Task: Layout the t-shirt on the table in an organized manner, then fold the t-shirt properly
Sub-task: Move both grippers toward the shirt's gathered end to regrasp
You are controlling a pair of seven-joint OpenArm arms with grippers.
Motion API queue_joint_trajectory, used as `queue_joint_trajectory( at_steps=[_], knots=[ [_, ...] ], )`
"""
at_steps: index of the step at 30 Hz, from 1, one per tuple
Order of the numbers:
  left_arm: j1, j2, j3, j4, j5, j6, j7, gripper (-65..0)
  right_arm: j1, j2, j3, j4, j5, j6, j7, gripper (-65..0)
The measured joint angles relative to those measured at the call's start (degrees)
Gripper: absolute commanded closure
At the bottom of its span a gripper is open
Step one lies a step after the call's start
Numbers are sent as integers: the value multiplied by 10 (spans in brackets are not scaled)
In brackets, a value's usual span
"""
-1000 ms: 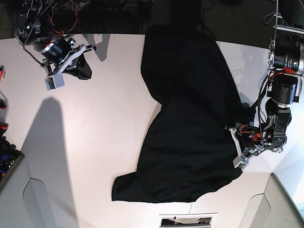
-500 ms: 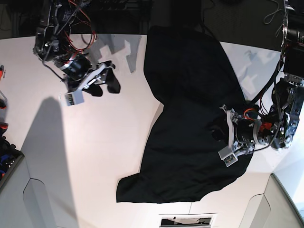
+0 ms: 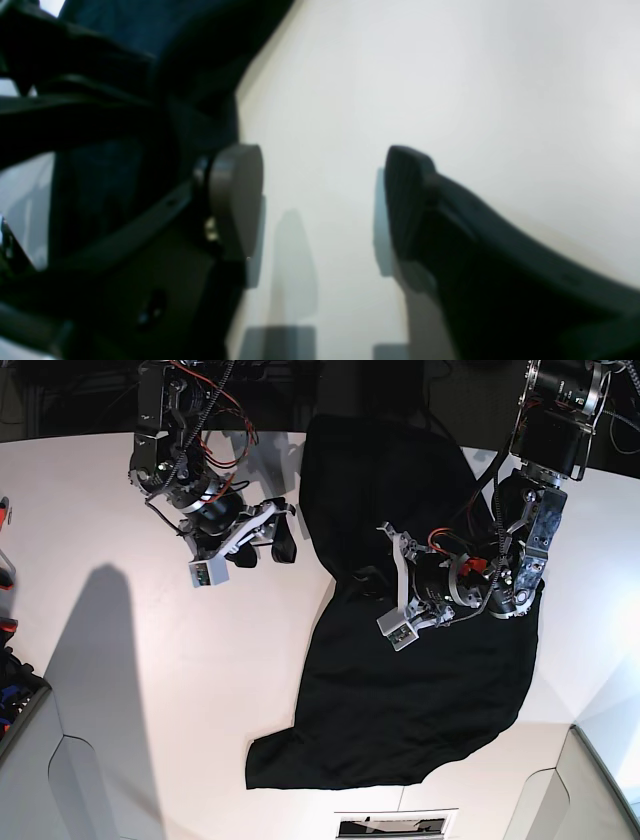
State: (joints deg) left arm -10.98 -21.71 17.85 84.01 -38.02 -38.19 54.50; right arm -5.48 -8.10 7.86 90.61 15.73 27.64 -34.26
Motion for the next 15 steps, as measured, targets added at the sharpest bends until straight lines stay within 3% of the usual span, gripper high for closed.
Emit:
queue_joint_trajectory(
  at_steps=[2, 5, 7, 10, 15],
  knots=[
    [-1, 17, -2, -25, 10, 3, -4, -235, 15, -4, -2, -21, 6, 0, 3, -382],
    [-2, 39, -3, -48, 5, 3, -14, -119, 39, -3, -3, -56, 4, 1, 11, -382],
    [-1, 51, -2, -51, 5, 3, -14, -78, 46, -3, -3, -68, 3, 2, 15, -382],
    [0, 58, -1, -51, -14, -8, -3, -75, 42, -3, -3, -68, 3, 2, 20, -382],
    [4, 61, 4, -53, -96, -8, 32, -75, 42, -3, -3, -68, 3, 2, 21, -382]
  ],
)
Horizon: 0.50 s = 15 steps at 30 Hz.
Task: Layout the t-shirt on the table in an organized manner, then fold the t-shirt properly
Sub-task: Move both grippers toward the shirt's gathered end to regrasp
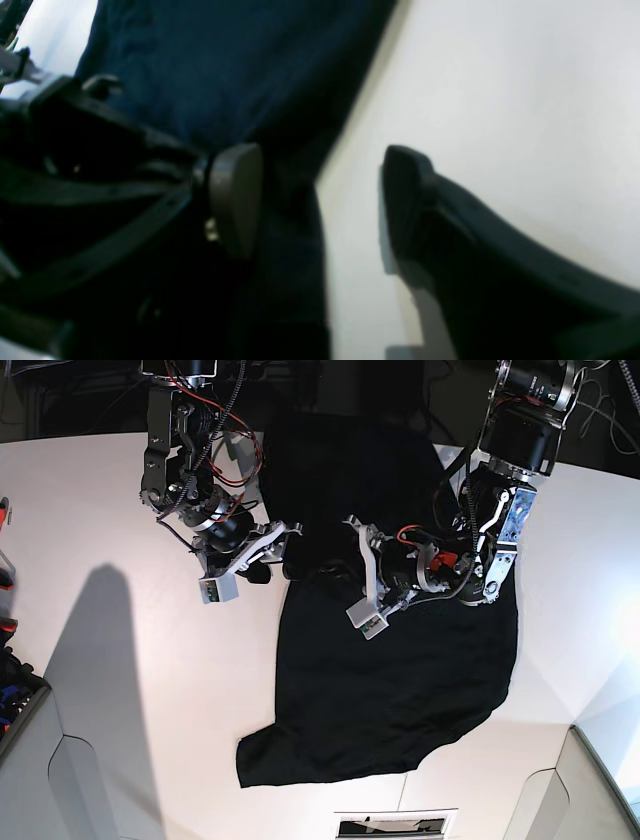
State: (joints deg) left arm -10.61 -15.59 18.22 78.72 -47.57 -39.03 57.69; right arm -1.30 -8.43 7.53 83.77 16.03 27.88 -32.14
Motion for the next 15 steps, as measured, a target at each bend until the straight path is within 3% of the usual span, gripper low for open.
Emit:
queue_joint_trajectory(
  at_steps=[2, 3, 7, 9, 15],
  knots=[
    [1, 5, 0, 0, -5, 0, 9, -75, 0, 0, 0, 0, 0, 0, 1, -375],
    [1, 7, 0, 0, -9, 0, 11, -75, 0, 0, 0, 0, 0, 0, 5, -339],
    [0, 7, 1, 0, -26, 0, 15, -75, -3, 0, 0, -3, -11, 5, 1, -86],
    [-3, 5, 0, 0, -29, 0, 16, -75, -3, 0, 0, -3, -22, 7, 2, 0],
    [-23, -30, -3, 38, -53, 0, 25, -75, -2, 0, 0, -2, -34, 9, 3, 0]
  ],
)
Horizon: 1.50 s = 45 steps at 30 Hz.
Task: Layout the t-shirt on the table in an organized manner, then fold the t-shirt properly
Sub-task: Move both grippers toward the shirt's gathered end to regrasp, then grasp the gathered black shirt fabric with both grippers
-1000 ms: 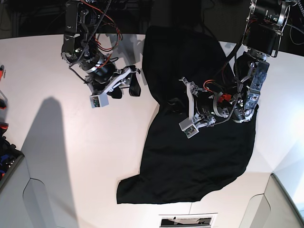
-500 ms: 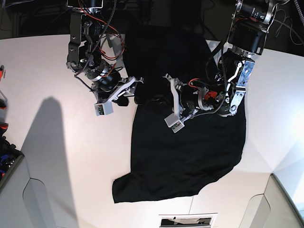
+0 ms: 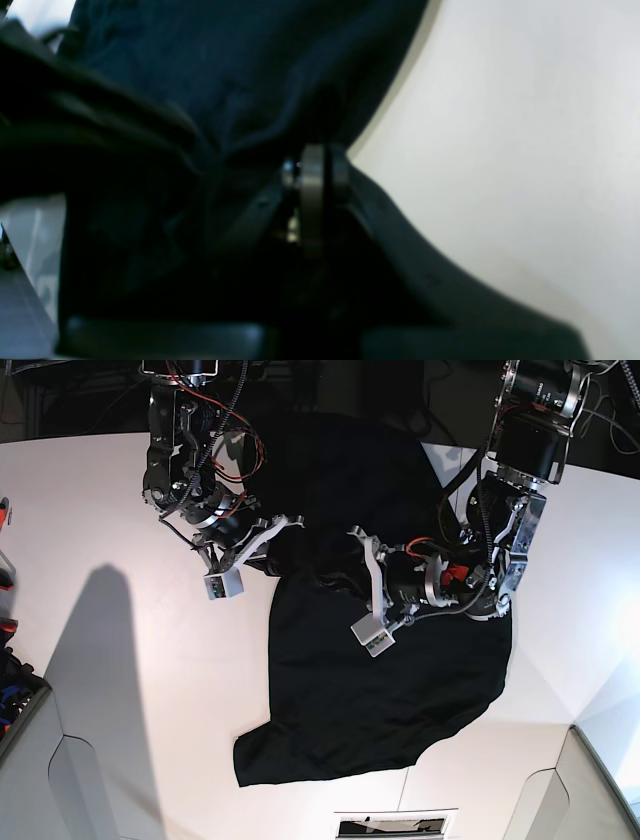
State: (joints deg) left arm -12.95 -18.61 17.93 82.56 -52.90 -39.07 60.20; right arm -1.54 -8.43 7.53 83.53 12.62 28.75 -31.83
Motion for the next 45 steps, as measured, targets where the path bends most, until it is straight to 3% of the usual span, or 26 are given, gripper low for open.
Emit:
queue_joint_trajectory(
  at_steps=[6, 12, 17, 21, 24, 27, 28, 31, 33, 39, 45],
  knots=[
    [5, -74, 0, 5, 45, 0, 5, -76, -2, 4, 0, 65, 24, 6, -34, 0],
    [19, -126, 0, -25, 128, -1, -80, -76, 4, 17, -3, 223, 115, 18, -103, 0],
    [17, -113, -6, -107, 134, -20, -138, -76, 1, 24, -24, 250, 159, 24, -122, 0],
    [4, -82, -9, -161, 153, -29, -182, -76, 3, 24, -104, 251, 163, 24, -118, 0],
    [-9, -60, -10, -186, 165, -31, -194, -76, 12, 19, -189, 250, 90, 27, -120, 0],
    [-24, -52, -10, -195, 178, -32, -187, -76, 25, 9, -253, 233, 26, 10, -115, 0],
    [-29, -52, -10, -196, 179, -32, -179, -76, 25, 7, -264, 226, 22, 6, -113, -63],
    [-41, -52, -7, -198, 183, -33, -164, -76, 22, 7, -283, 205, 19, 6, -115, -350],
    [-45, -54, -6, -198, 182, -33, -163, -76, 22, 8, -285, 200, 19, 6, -115, -436],
    [-50, -73, -4, -200, 181, -32, -163, -76, 22, 8, -267, 200, 10, 6, -115, -439],
    [-50, -84, -4, -200, 181, -32, -163, -76, 22, 16, -169, 205, 18, 2, -118, -439]
  ],
)
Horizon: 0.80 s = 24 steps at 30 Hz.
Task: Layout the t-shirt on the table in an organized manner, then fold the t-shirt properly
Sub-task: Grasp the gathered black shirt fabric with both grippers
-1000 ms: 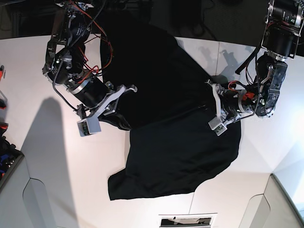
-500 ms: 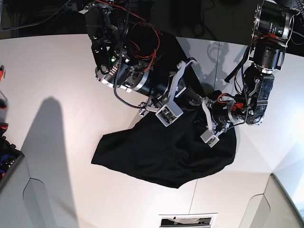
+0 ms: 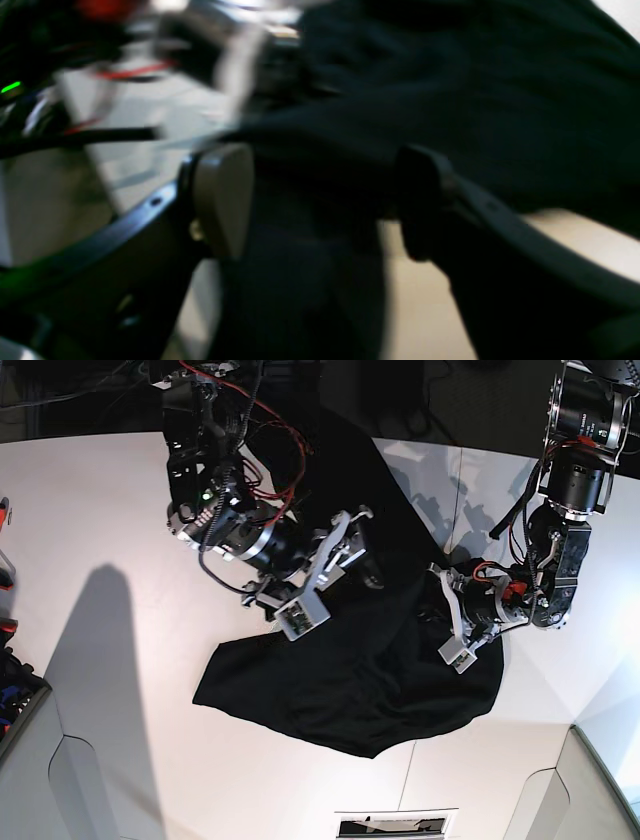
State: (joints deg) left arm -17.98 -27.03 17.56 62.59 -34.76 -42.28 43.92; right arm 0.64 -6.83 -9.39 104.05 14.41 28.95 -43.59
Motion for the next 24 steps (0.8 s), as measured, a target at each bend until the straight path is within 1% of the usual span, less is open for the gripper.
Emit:
queue_joint_trajectory(
  at_steps=[1, 4, 6, 8, 13, 15, 17, 18, 20, 22, 24],
  knots=[
    [0, -3, 0, 0, -2, 0, 0, -76, 0, 6, 20, 0, 17, -4, 0, -439],
    [0, -7, 0, -1, -8, 2, 1, -76, -4, 8, 68, 0, 26, -28, -9, -439],
    [0, -7, 0, -1, -13, 2, 6, -76, -13, 8, 82, -2, 29, -28, -8, -439],
    [0, -7, 0, -1, -26, 7, 9, -76, -22, 8, 83, -20, 31, -28, 5, -439],
    [0, -6, -1, -2, -37, 9, 17, -76, -26, 3, 77, -117, 30, -28, 67, -439],
    [0, -6, -1, -2, -39, 9, 20, -76, -26, -1, 77, -152, 24, -34, 94, -439],
    [0, -6, -1, -2, -42, 9, 21, -76, -26, -11, 77, -178, 9, -43, 117, -439],
    [0, -6, -1, -2, -43, 9, 22, -76, -25, -13, 74, -188, 14, -45, 130, -439],
    [0, -6, -1, -2, -46, 9, 22, -76, -24, -13, 59, -203, 21, -48, 144, -439],
    [1, -6, -1, -3, -48, 11, 22, -76, -18, -14, 43, -213, 23, -50, 147, -439],
    [0, -6, -1, -3, -52, 11, 25, -76, -11, -14, 27, -221, 23, -63, 156, -439]
  ],
)
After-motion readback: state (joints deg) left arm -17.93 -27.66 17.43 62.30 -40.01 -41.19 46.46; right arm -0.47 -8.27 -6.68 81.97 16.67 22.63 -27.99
